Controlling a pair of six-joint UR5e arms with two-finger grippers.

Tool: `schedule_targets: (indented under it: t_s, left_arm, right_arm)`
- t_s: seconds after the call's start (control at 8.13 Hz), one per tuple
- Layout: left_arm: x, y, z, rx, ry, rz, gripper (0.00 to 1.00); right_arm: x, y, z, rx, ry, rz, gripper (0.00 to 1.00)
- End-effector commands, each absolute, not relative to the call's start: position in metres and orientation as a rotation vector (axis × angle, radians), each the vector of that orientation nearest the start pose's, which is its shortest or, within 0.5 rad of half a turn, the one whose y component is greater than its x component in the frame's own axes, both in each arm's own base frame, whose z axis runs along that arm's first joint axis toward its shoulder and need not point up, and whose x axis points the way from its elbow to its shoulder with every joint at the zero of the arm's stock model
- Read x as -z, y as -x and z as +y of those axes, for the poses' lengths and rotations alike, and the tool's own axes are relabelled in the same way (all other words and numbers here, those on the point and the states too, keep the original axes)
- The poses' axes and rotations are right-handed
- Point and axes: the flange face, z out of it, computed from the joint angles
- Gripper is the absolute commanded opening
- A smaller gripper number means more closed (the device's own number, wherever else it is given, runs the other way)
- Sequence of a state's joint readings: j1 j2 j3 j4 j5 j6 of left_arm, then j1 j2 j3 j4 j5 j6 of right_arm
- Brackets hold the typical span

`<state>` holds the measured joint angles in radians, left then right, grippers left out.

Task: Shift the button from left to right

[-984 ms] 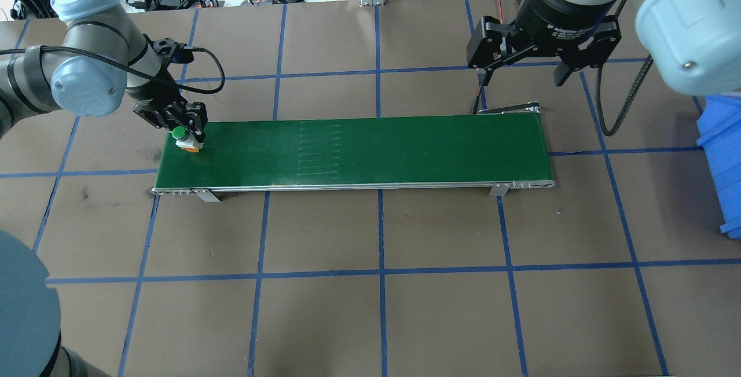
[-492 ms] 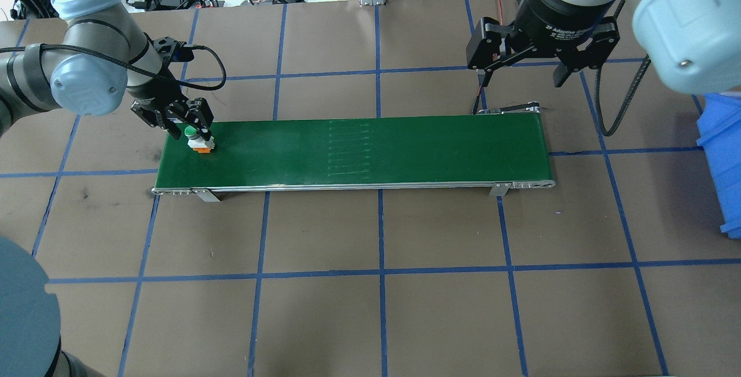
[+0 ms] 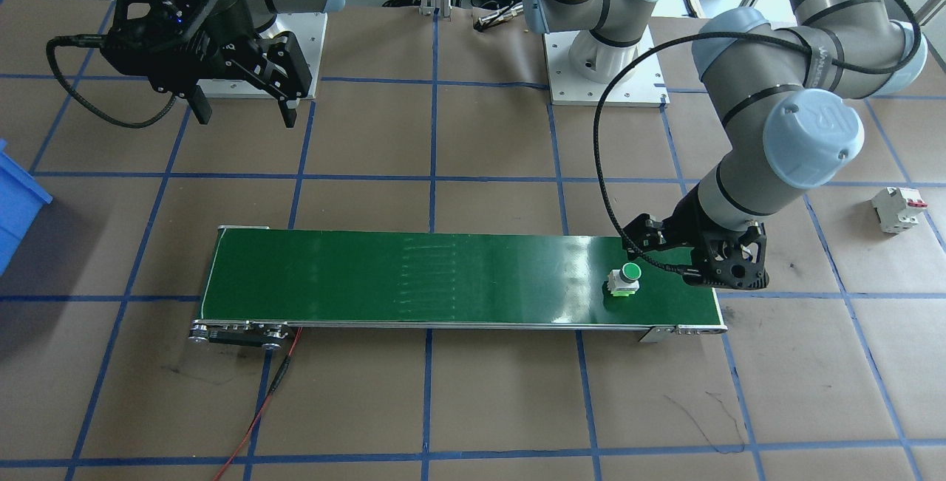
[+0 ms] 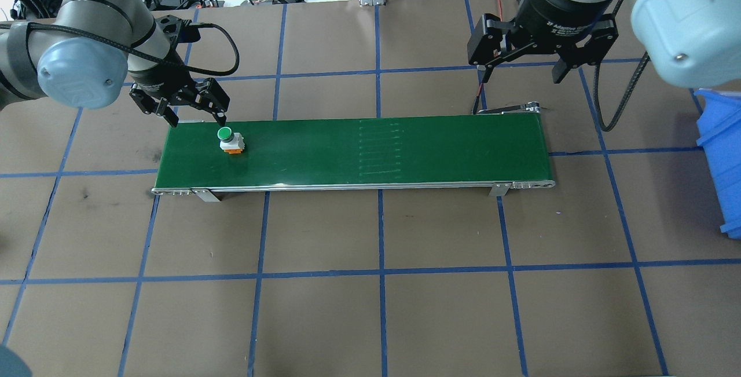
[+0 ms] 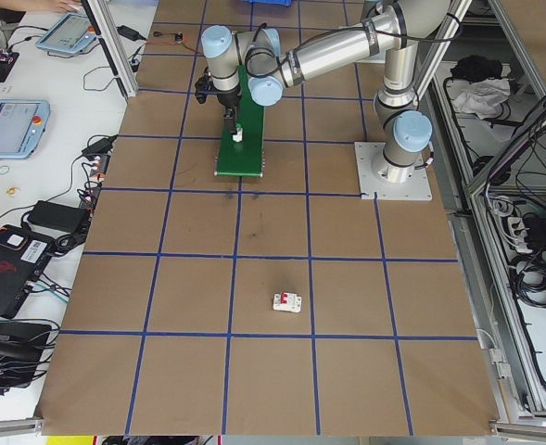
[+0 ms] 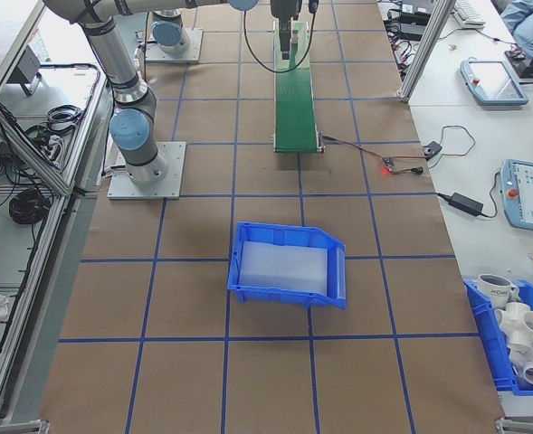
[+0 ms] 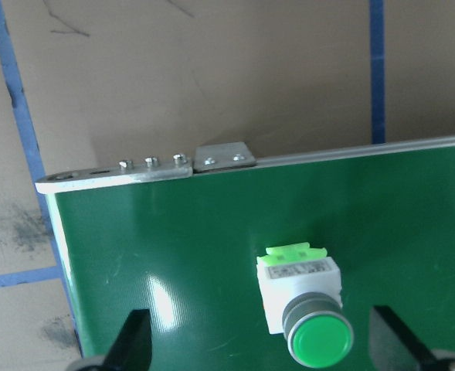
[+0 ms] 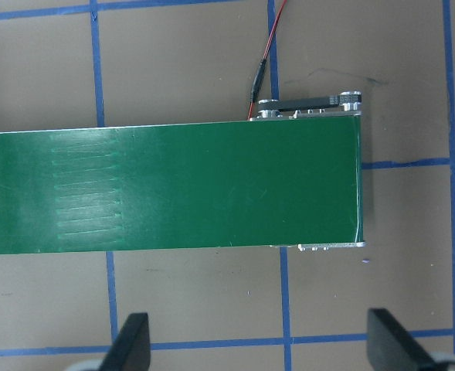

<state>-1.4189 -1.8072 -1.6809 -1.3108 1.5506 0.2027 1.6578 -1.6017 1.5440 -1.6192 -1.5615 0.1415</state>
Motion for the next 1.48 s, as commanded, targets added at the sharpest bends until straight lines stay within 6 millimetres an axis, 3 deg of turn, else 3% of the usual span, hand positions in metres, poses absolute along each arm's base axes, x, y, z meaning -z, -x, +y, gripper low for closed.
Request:
schedule_targets:
  t_s: [0.0,0.12,0.49,0.61,0.74,0.86,1.11,1.23,1.35]
  left_arm:
    - [-0.390,0.063,-0.539,-0.099,0.008,3.175,1.00]
    - [-0.407,0.063,-0.532,-0.045,0.068,3.162,1.00]
    - [-0.417,0.055,-0.531,0.011,0.116,3.159,1.00]
    - [-0.415,0.054,-0.532,0.008,0.116,3.157,1.00]
    - [-0.410,0.054,-0.533,-0.008,0.117,3.160,1.00]
    - [-0.417,0.055,-0.531,0.013,0.114,3.156,1.00]
    - [-0.459,0.065,-0.502,0.109,0.096,3.152,1.00]
    - [-0.472,0.067,-0.480,0.023,0.097,3.154,1.00]
    - [-0.472,0.057,-0.477,-0.011,0.114,3.107,1.00]
  right_arm:
    - [-0.496,-0.163,-0.510,0.174,0.042,3.116,1.00]
    - [-0.475,-0.164,-0.529,0.169,0.042,3.115,1.00]
    - [-0.397,-0.179,-0.582,0.081,0.036,3.006,1.00]
    - [-0.376,-0.183,-0.590,0.030,0.033,2.966,1.00]
    - [-0.353,-0.188,-0.586,-0.046,0.026,2.914,1.00]
    - [-0.332,-0.196,-0.579,-0.092,0.002,2.829,1.00]
    - [-0.314,-0.202,-0.575,-0.157,-0.137,2.766,1.00]
    - [-0.298,-0.202,-0.574,-0.219,-0.240,2.762,1.00]
    - [-0.283,-0.202,-0.573,-0.268,-0.318,2.758,1.00]
